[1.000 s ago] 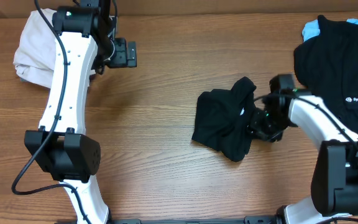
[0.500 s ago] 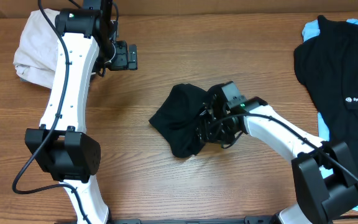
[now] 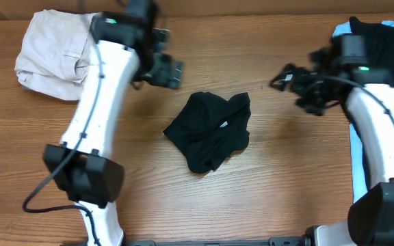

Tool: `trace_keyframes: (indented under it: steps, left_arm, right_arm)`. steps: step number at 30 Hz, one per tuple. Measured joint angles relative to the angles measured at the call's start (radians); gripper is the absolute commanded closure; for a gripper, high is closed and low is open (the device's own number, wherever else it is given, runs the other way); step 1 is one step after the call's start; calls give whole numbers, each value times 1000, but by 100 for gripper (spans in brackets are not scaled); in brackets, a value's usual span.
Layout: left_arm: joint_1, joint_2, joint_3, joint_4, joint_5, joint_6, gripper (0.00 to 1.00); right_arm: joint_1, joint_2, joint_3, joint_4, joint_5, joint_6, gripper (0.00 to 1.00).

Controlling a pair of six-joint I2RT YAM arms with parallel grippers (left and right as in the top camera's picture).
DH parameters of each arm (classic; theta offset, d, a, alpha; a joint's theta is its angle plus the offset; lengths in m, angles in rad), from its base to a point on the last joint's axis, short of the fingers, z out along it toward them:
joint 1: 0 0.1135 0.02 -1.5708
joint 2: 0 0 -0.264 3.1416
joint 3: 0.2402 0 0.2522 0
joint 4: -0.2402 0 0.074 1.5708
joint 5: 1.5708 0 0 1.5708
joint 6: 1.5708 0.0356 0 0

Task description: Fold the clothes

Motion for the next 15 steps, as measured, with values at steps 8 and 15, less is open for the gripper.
trace_keyframes:
  steps: [8, 15]
  left_arm:
    - [-318, -3, -61, 61, 5, 1, 0]
    - [-483, 6, -272, 306, -46, -91, 0]
  right_arm:
    - [-253, 0, 0, -72, 10, -49, 0]
    - [-291, 0, 0, -107, 11, -108, 0]
